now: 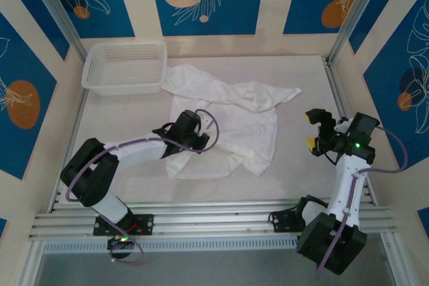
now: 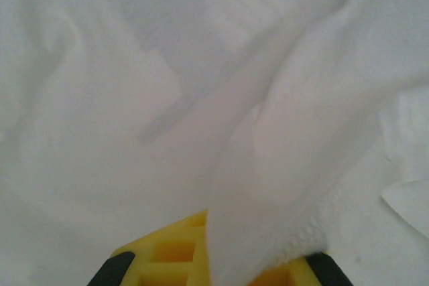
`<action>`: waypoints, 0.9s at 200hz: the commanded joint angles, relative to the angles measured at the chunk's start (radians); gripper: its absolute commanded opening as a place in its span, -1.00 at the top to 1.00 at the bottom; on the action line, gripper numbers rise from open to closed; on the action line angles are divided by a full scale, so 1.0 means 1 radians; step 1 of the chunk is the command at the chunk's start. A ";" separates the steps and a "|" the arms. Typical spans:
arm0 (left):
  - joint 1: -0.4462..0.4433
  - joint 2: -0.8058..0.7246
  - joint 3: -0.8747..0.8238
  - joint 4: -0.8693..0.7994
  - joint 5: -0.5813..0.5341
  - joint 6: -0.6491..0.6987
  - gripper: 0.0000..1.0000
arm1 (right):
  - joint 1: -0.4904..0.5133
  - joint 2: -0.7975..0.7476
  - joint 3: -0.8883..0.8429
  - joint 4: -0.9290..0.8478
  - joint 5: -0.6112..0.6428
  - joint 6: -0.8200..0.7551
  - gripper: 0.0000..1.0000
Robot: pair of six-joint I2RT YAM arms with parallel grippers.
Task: Fold the inside-out t-shirt
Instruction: Turn the T-shirt inside out at the center of the table.
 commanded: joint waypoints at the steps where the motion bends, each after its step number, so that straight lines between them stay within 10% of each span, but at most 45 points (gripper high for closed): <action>1: 0.010 -0.036 0.043 -0.042 0.094 -0.026 1.00 | 0.207 -0.049 0.049 0.077 -0.028 -0.073 -0.79; 28: 0.011 -0.061 0.148 -0.124 0.113 -0.056 1.00 | 0.724 -0.099 -0.009 0.153 0.265 -0.143 -0.47; 80: 0.016 -0.121 0.293 -0.263 0.130 -0.077 1.00 | 1.458 0.091 -0.298 0.793 0.862 -0.253 0.84; 132: 0.015 -0.163 0.337 -0.308 0.182 -0.101 0.96 | 1.516 0.632 -0.108 1.181 1.220 -0.546 1.00; 180: 0.011 -0.189 0.373 -0.369 0.197 -0.073 0.96 | 1.298 0.828 0.051 1.237 1.141 -0.642 1.00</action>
